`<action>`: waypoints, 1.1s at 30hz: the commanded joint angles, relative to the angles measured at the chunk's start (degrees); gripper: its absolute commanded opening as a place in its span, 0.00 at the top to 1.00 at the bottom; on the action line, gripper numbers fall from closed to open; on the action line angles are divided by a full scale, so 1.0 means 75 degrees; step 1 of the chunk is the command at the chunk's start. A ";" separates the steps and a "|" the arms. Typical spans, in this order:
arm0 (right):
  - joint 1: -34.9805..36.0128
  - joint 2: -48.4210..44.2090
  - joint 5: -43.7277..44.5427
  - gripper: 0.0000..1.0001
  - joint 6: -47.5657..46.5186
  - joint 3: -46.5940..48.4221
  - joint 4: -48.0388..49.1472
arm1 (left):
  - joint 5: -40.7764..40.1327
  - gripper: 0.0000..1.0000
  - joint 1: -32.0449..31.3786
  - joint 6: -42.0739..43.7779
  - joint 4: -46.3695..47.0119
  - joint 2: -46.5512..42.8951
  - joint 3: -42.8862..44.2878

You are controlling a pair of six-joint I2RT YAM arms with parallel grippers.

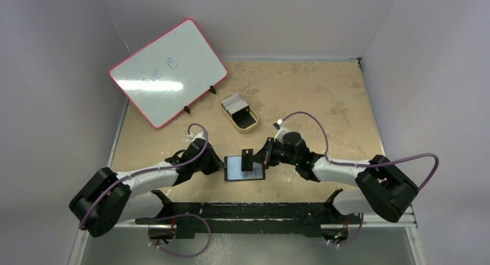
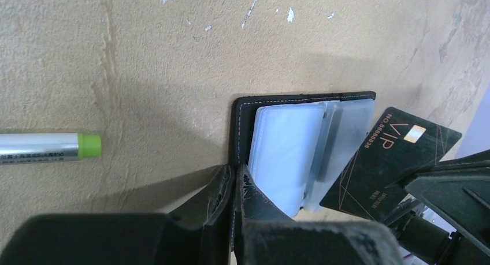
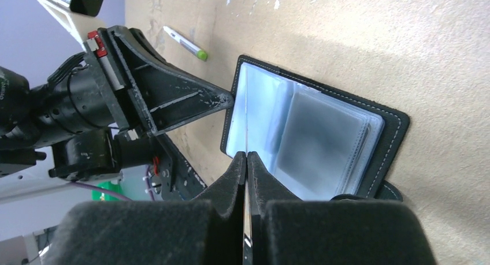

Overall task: Put the credit cards into the card holder
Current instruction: Insert the credit card into the card holder.

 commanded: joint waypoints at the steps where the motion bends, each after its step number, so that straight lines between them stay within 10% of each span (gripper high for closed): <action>1: -0.0004 0.0105 0.0391 1.00 0.0073 -0.0058 0.0310 | -0.0022 1.00 -0.0018 0.0114 0.0161 -0.0045 -0.0135; 33: 0.0133 0.1198 0.0207 1.00 0.0453 -0.0666 0.2096 | -0.0083 1.00 -0.0021 0.0045 0.0208 0.0011 -0.0174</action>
